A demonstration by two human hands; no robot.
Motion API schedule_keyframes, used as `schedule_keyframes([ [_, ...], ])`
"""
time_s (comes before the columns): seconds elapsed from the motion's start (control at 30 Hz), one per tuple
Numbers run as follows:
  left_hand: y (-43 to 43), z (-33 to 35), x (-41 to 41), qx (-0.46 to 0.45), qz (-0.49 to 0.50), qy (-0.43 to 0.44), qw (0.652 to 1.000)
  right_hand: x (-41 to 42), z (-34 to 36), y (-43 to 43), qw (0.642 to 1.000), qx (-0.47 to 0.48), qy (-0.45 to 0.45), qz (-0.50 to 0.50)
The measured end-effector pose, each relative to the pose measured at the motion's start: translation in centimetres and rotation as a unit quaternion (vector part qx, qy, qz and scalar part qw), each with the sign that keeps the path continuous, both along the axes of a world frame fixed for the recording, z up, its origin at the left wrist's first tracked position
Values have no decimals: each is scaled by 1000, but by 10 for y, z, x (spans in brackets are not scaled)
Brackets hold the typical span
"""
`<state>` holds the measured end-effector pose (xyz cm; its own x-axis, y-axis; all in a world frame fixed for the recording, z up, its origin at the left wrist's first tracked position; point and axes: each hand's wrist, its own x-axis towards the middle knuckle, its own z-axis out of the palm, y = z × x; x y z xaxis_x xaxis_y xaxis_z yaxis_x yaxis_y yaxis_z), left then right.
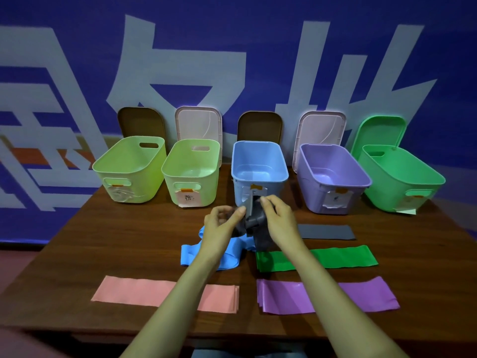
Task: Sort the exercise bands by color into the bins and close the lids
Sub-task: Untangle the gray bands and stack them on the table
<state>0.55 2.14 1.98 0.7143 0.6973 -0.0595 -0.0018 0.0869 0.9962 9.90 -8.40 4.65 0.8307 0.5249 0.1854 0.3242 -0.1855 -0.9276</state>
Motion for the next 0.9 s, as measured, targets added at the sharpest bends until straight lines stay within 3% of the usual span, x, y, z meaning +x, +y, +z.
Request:
schedule_keyframes([
  [0.17,-5,9,-3,-57,-43,34,997,-1,1,2,998,17,59,23],
  [0.23,-5,8,-4,-3,-16,36,999,0,0,3,996,14,83,41],
  [0.37,-5,4,-5,195,32,40,979,1,-3,5,991,30,121,58],
  [0.43,-3,1,-4,234,46,48,970,1,-3,3,989,46,125,66],
  [0.57,2,4,-4,154,53,34,986,2,-1,-4,980,67,144,120],
  [0.63,3,4,-6,123,50,24,991,5,-1,-6,982,55,135,120],
  [0.7,3,3,-8,148,65,26,986,5,-2,-6,985,36,118,117],
  [0.83,0,0,-8,294,114,52,947,9,-7,-1,998,-33,-46,-11],
  [0.9,-1,1,-6,329,139,61,932,8,-9,2,997,-24,-48,-56],
])
